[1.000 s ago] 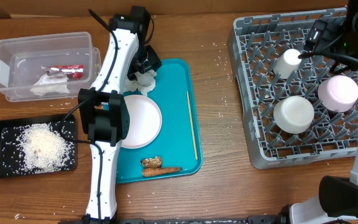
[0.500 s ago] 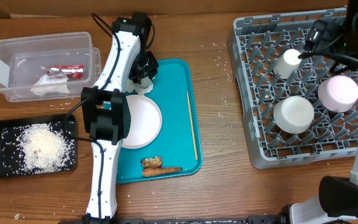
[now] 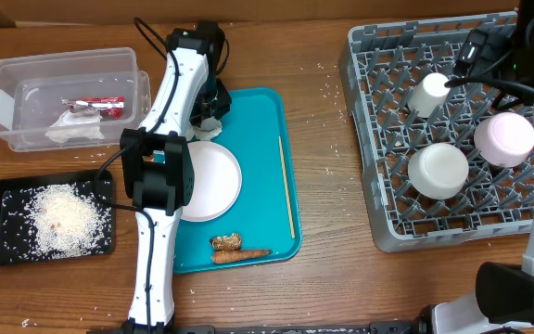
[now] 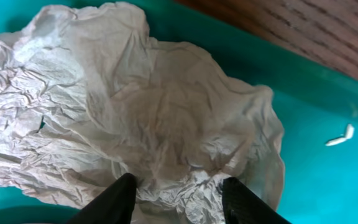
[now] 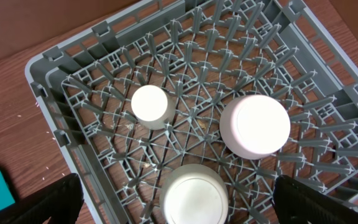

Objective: Sort waste into correct bins and load items into the dishwasher
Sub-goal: 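Carry the tissue into the clear bin and release it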

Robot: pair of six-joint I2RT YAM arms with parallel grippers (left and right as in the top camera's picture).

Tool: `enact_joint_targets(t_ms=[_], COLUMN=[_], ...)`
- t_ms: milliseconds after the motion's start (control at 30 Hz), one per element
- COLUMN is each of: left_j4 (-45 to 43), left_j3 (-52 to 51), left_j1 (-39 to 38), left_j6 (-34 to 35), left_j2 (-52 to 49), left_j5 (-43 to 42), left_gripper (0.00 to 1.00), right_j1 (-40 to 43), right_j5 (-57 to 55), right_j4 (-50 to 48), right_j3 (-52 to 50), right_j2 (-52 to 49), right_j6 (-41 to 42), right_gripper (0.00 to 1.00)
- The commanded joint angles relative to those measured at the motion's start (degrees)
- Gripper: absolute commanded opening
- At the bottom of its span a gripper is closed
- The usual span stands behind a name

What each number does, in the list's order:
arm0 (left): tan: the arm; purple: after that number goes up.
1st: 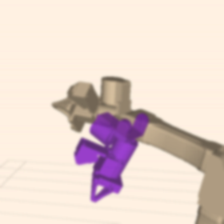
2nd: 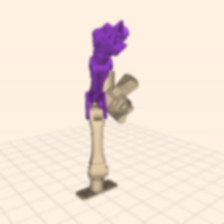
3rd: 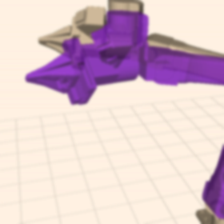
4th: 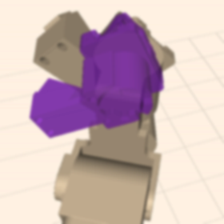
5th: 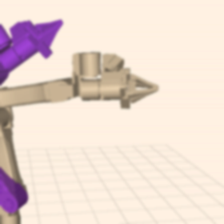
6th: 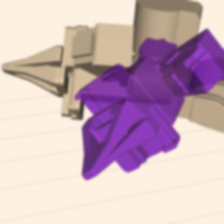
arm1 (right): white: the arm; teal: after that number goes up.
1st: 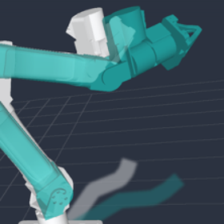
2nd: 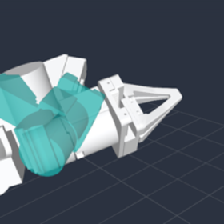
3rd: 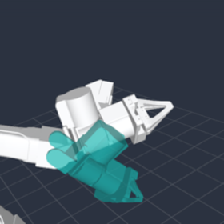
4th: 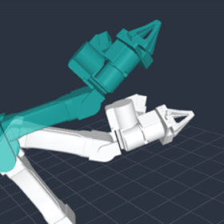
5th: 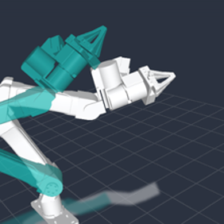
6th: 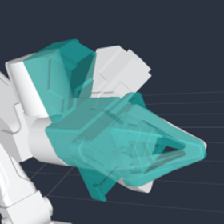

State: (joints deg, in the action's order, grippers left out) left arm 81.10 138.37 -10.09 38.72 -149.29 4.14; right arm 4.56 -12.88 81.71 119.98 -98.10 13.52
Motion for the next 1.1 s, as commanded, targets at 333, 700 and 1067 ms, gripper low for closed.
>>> enact_joint_targets(t_ms=[333,700,1067], left_j4=[1.92,1.09,-0.63], left_j3=[4.00,15.63,15.54], left_j1=[0.92,5.51,18.95], left_j6=[-4.48,-4.44,-3.82], left_j2=[0.72,11.08,13.66], left_j5=[-5.77,-1.16,0.83], left_gripper=[0.04,0.04,0.10], right_j1=[0.07,0.07,0.07], right_j5=[-0.37,-0.37,-0.37], right_j4=[-0.22,-0.22,-0.22], right_j3=[0.09,0.09,0.09], right_j2=[0.04,0.04,0.04], right_j6=[0.42,0.44,0.42], right_gripper=[1.00,1.00,1.00])
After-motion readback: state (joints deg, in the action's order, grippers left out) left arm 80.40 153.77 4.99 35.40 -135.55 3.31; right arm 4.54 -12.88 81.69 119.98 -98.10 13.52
